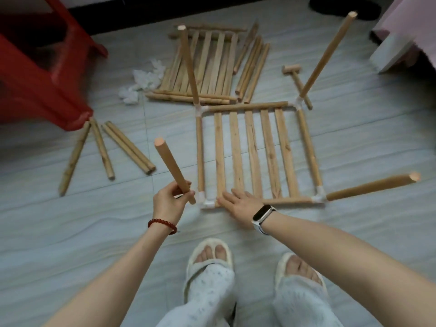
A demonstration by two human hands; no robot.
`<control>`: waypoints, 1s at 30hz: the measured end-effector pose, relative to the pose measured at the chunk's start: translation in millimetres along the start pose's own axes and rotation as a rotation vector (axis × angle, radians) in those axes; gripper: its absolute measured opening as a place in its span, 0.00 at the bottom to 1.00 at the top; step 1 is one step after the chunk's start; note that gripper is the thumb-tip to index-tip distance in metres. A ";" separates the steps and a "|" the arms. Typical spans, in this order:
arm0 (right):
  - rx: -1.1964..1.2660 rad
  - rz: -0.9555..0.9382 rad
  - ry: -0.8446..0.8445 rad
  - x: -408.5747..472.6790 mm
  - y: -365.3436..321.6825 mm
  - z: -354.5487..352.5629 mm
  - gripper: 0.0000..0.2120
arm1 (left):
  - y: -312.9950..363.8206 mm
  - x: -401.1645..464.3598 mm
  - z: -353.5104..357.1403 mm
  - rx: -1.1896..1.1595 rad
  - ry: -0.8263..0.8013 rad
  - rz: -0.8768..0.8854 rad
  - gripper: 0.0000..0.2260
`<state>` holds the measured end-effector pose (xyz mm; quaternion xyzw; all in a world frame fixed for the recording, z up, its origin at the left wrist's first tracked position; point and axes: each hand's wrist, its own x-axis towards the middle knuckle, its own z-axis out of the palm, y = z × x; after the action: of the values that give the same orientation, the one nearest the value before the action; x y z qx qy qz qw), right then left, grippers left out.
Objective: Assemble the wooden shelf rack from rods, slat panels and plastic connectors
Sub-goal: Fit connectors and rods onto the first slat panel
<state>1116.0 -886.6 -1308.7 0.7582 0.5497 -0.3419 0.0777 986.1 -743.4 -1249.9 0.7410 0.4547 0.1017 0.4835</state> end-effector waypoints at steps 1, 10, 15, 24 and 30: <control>-0.029 0.006 -0.028 4.8 -1.5 3.1 0.26 | -4.6 -0.1 -1.4 -0.016 0.000 -0.006 0.07; 0.040 -0.007 -0.089 11.4 2.6 6.4 0.31 | -10.5 3.5 -0.4 -0.020 -0.031 0.028 0.06; 0.062 -0.006 -0.098 13.0 3.5 6.8 0.33 | -9.0 -1.6 6.1 0.014 -0.048 0.055 0.06; 0.045 0.002 -0.084 8.1 -1.4 4.5 0.37 | -1.8 -11.7 9.7 0.162 -0.021 0.074 0.14; 0.036 0.007 -0.072 7.7 -1.7 6.0 0.38 | -2.7 -15.0 12.4 0.196 -0.009 0.051 0.16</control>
<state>1113.1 -882.9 -1317.4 0.7488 0.5375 -0.3784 0.0847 983.4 -762.3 -1254.1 0.7964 0.4413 0.0656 0.4082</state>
